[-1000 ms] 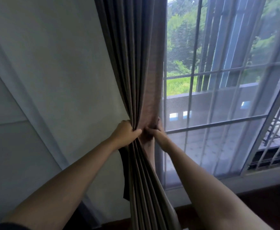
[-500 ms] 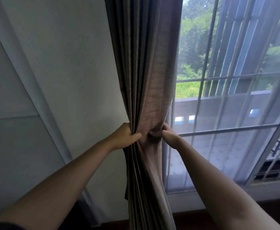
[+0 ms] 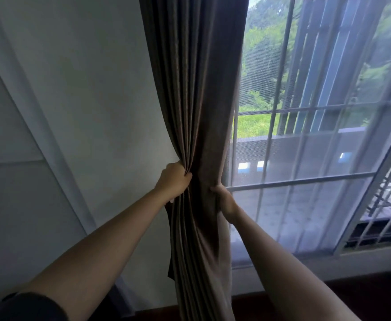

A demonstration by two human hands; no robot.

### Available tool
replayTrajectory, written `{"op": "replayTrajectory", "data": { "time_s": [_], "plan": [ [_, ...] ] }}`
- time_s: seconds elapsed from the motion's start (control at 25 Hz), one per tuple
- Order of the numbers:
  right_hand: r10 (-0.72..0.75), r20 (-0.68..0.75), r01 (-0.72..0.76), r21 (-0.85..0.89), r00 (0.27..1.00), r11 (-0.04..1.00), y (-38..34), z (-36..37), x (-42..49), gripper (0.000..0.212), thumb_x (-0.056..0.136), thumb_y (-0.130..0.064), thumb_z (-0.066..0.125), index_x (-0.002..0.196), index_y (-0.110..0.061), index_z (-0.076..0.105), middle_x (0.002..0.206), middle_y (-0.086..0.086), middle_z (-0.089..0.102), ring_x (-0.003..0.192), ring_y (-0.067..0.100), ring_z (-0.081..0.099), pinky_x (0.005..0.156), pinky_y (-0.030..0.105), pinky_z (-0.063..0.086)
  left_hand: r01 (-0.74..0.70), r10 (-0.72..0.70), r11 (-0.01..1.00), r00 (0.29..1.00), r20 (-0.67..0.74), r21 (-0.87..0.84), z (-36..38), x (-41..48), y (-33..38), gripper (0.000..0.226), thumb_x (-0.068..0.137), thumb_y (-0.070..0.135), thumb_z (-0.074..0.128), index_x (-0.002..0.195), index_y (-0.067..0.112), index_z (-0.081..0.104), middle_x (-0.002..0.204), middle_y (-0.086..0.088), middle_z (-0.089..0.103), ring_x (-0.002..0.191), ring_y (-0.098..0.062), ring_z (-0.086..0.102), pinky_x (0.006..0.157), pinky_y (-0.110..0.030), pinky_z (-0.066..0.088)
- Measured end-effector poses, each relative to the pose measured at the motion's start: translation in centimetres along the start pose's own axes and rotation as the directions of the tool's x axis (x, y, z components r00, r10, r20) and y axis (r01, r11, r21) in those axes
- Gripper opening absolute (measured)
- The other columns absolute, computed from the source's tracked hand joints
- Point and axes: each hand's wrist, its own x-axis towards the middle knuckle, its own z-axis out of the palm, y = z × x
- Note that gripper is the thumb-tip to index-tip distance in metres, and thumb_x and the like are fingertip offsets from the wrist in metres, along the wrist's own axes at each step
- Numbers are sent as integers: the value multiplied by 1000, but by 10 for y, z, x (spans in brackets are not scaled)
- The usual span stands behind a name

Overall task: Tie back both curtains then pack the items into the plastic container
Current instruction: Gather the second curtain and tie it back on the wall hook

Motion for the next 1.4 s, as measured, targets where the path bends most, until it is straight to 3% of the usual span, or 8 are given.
{"op": "replayTrajectory", "data": {
  "time_s": [0.12,0.2,0.36,0.52,0.72,1.04,1.28,1.4],
  "plan": [
    [31,-11,-30,87,999,996,-1,9,-9,20,77,-15,39,88,-12,55,65,-10,69,70,5,61,59,12,47,16,-16,1000,1000,9,22,-1,2,7,12,94,14,44,92,5,52,91,-14,56,77,-20,53,68,-26,41],
    [32,-40,-30,49,999,998,-4,10,-10,20,82,-14,35,90,-14,54,79,-3,65,80,10,56,65,12,47,21,-21,999,1000,-3,26,1,3,10,19,94,14,44,102,1,55,93,-11,54,84,-24,55,72,-26,40],
    [54,-107,-77,-215,993,974,12,10,-3,67,66,-37,39,133,-33,40,128,0,51,118,25,46,106,45,34,22,-22,1000,1000,-1,18,7,3,18,24,93,14,45,105,-4,55,96,-14,57,88,-29,58,72,-27,41],
    [-27,-30,13,-402,999,916,53,17,1,83,62,-34,58,137,-45,25,127,-6,56,121,27,50,105,59,32,47,-45,999,993,106,-14,3,8,23,22,91,12,44,74,3,52,74,-5,54,81,-27,57,65,-26,43],
    [-68,-163,-4,-407,984,913,45,34,-1,88,52,-52,75,130,-41,34,123,-14,57,118,13,54,102,55,39,71,-66,997,970,234,-16,-6,8,37,35,80,25,61,111,9,61,104,-4,60,97,-20,59,84,-30,50],
    [-157,-180,39,-531,971,846,30,56,-9,70,68,-33,71,128,-35,34,114,-21,51,124,16,47,111,56,20,106,-87,963,992,-88,246,10,2,38,75,53,66,75,104,14,61,100,-4,66,93,-26,65,78,-35,54],
    [-87,98,107,-224,991,969,44,56,-3,75,66,-42,79,130,-29,44,125,0,61,118,21,56,101,53,43,251,-242,968,920,-308,-12,12,-5,24,40,72,39,71,92,5,64,95,-13,69,89,-32,66,73,-34,53],
    [45,120,-60,121,992,991,36,45,0,49,85,-47,50,125,-18,52,128,8,55,114,15,53,103,35,37,308,-305,950,860,-409,-61,-3,-16,9,42,74,32,71,99,0,62,102,-17,66,95,-35,63,77,-36,51]
  ]
}}
